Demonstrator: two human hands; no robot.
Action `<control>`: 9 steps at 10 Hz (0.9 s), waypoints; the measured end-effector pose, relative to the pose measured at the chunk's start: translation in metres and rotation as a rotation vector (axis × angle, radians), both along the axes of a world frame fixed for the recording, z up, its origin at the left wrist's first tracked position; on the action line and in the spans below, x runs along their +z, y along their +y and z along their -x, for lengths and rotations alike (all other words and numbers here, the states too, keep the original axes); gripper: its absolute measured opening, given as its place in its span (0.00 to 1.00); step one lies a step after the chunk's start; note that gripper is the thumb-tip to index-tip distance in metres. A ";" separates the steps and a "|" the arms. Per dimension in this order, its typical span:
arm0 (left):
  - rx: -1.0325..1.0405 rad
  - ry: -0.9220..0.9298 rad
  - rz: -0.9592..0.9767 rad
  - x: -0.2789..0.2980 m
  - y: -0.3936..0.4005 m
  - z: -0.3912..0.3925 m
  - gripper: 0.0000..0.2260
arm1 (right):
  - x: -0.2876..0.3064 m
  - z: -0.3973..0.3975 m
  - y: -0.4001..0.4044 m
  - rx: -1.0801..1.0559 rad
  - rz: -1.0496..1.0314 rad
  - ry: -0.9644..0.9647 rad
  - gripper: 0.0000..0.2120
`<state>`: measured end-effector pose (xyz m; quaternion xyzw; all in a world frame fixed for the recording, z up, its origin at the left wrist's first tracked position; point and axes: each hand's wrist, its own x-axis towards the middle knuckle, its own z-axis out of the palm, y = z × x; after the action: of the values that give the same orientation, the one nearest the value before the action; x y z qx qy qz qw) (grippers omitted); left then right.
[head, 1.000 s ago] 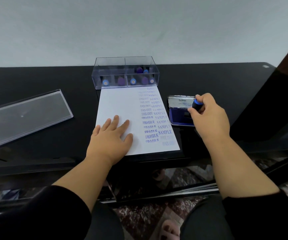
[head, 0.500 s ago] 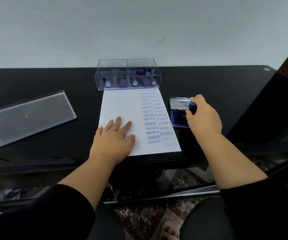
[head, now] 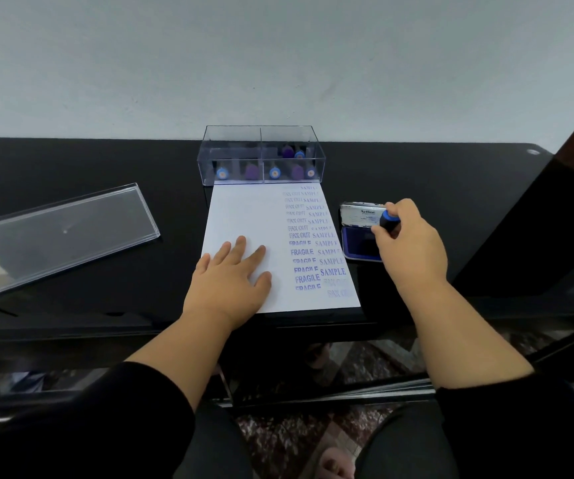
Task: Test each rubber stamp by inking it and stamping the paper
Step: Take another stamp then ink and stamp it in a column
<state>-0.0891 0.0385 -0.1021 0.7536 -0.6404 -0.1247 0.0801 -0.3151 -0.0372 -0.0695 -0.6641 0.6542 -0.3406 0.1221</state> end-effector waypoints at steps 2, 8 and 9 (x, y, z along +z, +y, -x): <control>0.002 0.004 -0.008 0.002 0.000 0.001 0.23 | 0.009 -0.010 0.023 0.087 -0.014 -0.095 0.09; -0.005 -0.023 -0.024 0.000 0.000 0.000 0.23 | -0.005 -0.043 0.077 0.298 -0.067 0.032 0.10; -0.007 -0.027 -0.021 0.000 0.000 -0.001 0.23 | -0.005 -0.045 0.078 0.303 -0.065 0.059 0.11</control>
<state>-0.0883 0.0383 -0.1020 0.7539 -0.6426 -0.1215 0.0629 -0.2706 0.0412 -0.0745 -0.7605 0.5607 -0.2774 0.1742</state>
